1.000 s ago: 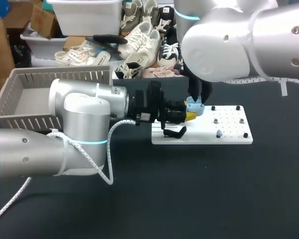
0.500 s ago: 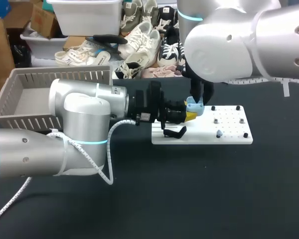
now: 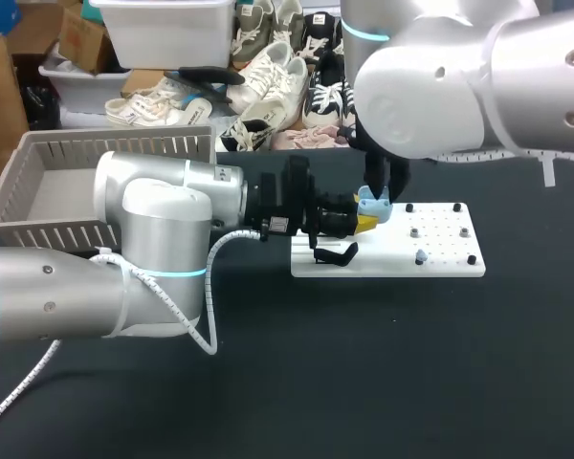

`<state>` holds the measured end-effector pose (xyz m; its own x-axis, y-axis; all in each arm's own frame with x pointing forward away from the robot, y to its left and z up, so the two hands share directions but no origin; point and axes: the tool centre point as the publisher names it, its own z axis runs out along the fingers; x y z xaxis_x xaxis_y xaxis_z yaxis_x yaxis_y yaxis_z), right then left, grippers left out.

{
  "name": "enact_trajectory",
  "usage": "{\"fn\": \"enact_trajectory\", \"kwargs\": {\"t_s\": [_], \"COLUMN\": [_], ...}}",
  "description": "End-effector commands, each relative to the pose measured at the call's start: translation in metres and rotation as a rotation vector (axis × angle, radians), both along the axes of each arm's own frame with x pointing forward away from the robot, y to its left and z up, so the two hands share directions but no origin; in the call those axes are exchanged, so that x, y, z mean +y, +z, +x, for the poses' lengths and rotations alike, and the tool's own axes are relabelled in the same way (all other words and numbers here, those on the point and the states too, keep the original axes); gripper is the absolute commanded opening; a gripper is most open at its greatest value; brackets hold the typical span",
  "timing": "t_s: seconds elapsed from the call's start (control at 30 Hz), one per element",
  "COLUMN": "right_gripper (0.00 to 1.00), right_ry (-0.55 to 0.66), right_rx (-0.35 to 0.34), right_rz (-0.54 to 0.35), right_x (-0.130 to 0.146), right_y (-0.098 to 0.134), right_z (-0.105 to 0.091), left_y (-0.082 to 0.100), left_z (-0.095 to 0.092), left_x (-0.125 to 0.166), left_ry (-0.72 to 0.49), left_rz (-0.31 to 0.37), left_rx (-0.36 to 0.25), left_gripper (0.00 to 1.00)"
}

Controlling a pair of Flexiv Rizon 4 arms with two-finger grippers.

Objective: Pick up each earbud case from the left stands, insert the matching earbuds, close the lid, and place the case in the box.

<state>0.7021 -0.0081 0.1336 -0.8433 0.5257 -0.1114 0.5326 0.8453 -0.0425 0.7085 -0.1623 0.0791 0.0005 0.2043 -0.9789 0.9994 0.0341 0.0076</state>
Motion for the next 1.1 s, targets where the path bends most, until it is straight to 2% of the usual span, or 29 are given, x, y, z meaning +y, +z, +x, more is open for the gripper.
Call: {"fn": "enact_trajectory", "kwargs": {"t_s": [0.03, 0.43, 1.1], "right_gripper": [0.0, 0.0, 0.0], "right_ry": [-0.002, 0.0, 0.011], "right_rx": [-0.008, -0.01, 0.0], "right_rz": [0.001, 0.01, 0.012], "right_x": [-0.0015, -0.0022, 0.0049], "right_y": [0.0036, 0.0034, 0.0006], "right_z": [-0.0038, -0.0097, -0.0069], "left_y": [-0.0003, -0.0003, -0.0003], "left_z": [-0.0001, -0.0001, -0.0001], "left_x": [0.0003, 0.0003, 0.0003], "left_ry": [0.0, 0.0, 0.0], "left_rz": [-0.004, -0.004, -0.004], "left_rx": [-0.001, -0.001, -0.001], "left_gripper": [0.0, 0.0, 0.0]}}
